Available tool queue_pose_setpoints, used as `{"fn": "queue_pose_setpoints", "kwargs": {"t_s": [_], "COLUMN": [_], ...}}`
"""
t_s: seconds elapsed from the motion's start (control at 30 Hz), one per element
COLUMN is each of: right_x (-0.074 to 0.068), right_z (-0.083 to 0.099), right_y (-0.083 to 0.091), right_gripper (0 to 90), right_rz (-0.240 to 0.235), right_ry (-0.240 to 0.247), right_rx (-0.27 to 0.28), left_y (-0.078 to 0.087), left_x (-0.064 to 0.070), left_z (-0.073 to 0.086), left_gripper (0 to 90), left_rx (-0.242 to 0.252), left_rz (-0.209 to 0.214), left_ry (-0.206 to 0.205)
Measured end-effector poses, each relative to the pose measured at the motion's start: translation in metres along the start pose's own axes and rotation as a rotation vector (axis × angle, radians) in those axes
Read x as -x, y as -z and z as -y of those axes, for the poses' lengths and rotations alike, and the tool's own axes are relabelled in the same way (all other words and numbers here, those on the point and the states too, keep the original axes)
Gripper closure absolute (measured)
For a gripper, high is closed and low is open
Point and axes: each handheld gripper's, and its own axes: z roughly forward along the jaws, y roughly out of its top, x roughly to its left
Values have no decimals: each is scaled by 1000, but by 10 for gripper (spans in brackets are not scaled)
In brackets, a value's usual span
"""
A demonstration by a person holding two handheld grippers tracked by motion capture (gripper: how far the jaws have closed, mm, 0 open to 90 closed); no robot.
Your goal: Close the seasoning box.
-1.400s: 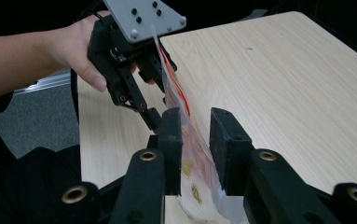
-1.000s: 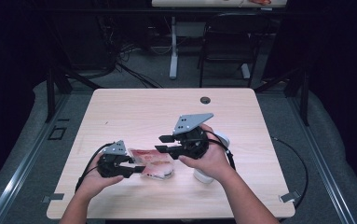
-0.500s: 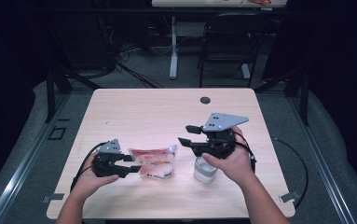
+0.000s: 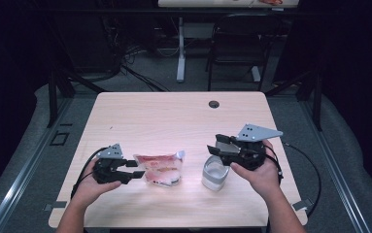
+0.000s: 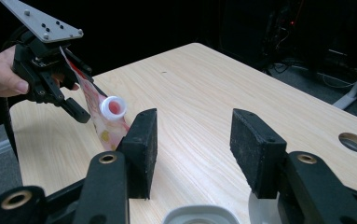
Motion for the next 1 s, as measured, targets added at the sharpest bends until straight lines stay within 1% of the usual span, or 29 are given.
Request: {"fn": "queue_pose_setpoints", "kwargs": {"t_s": [0.1, 0.17, 0.27, 0.33, 0.37, 0.43, 0.47, 0.53, 0.6, 0.73, 0.8, 0.9, 0.97, 1.0], "right_x": [2, 3, 7, 12, 14, 17, 19, 22, 24, 29, 31, 34, 36, 37], "right_z": [9, 14, 21, 28, 30, 34, 37, 43, 48, 60, 64, 73, 77, 80], "right_y": [6, 10, 18, 26, 29, 34, 37, 42, 47, 55, 57, 59, 61, 61], "right_gripper": [518, 518, 524, 529, 529, 529, 529, 539, 561, 604, 624, 641, 650, 651], "right_rz": [8, 16, 37, 59, 61, 78, 88, 107, 112, 128, 137, 150, 164, 166], "right_ry": [-11, -21, -37, -60, -73, -83, -86, -91, -109, -136, -143, -167, -177, -193], "right_rx": [11, 20, 40, 50, 54, 57, 54, 46, 50, 42, 32, 30, 32, 39], "left_y": [2, 3, 7, 9, 10, 12, 13, 17, 22, 30, 32, 36, 37, 37], "left_x": [-1, -2, -3, -4, -4, -5, -6, -7, -8, -12, -14, -16, -17, -17], "left_z": [1, 2, 2, 3, 3, 4, 4, 4, 4, 7, 9, 10, 11, 11], "left_gripper": [507, 507, 507, 507, 507, 504, 503, 502, 503, 502, 502, 503, 503, 503], "left_rx": [-4, 4, 4, 9, 12, 14, 12, 23, 34, 55, 62, 68, 73, 77], "left_rz": [-7, -16, -20, -29, -31, -40, -39, -57, -69, -78, -85, -96, -101, -105], "left_ry": [3, 4, 7, 13, 14, 20, 20, 23, 30, 42, 51, 57, 66, 71]}}
